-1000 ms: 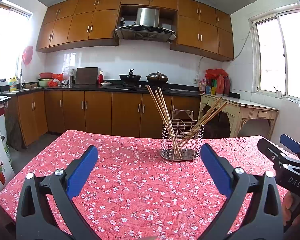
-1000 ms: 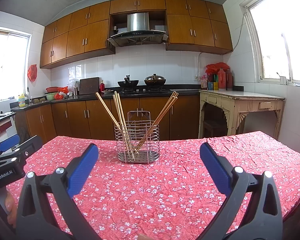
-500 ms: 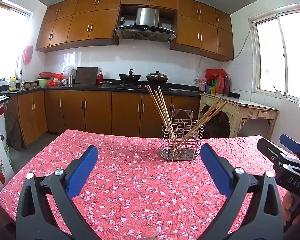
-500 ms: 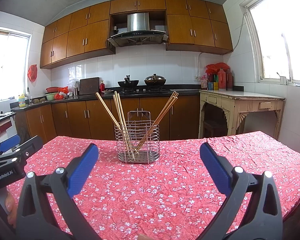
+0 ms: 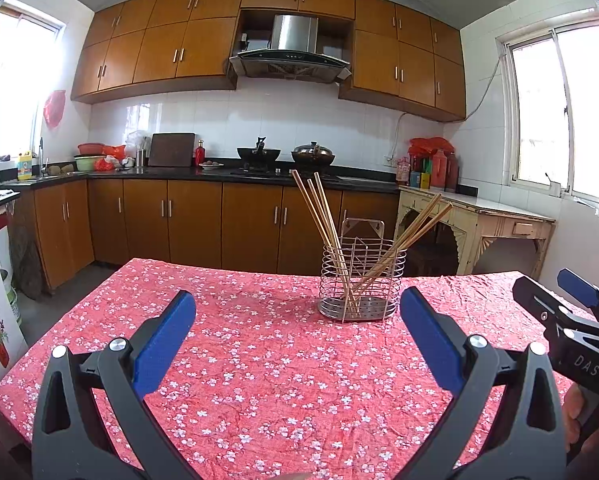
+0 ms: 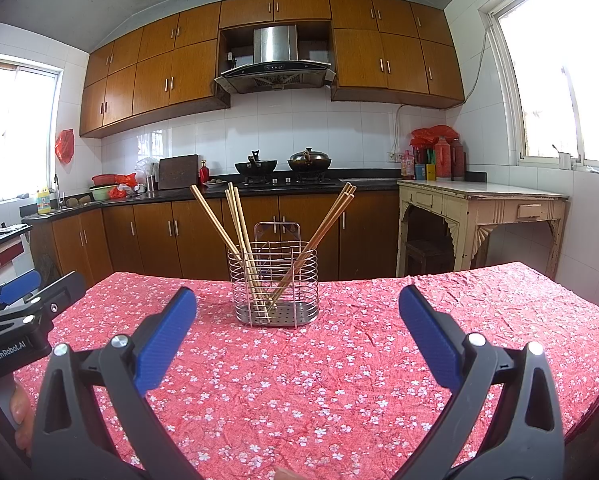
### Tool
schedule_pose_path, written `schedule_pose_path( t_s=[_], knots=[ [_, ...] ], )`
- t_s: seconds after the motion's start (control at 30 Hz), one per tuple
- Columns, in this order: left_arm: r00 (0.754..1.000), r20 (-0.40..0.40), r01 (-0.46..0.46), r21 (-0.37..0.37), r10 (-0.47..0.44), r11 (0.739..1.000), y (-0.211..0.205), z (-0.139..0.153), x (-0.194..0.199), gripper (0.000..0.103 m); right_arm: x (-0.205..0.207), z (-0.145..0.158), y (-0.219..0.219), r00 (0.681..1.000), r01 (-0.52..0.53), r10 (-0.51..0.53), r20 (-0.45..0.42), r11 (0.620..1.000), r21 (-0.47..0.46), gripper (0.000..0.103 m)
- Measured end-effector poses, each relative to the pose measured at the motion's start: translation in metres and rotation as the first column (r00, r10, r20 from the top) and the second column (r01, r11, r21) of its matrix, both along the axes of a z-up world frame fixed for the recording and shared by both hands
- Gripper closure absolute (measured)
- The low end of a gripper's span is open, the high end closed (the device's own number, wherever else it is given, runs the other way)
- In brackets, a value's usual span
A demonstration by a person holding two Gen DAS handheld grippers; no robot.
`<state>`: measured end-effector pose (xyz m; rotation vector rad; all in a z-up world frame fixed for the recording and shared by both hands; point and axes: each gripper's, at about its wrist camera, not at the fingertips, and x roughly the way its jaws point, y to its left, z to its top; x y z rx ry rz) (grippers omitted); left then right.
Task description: Organize utensils
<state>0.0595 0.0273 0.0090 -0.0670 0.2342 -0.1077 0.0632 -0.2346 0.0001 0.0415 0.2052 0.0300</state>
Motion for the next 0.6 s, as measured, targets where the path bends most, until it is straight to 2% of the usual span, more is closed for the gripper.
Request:
schedule_pose_path(
  t_s=[0.6],
  knots=[
    [1.000, 0.007, 0.001, 0.005, -0.001, 1.000, -0.0028, 0.0013, -0.0025, 0.002, 0.0001, 0.0000, 0.0000, 1.000, 0.000, 0.000, 0.000, 1.000, 0.000, 0.004]
  ],
)
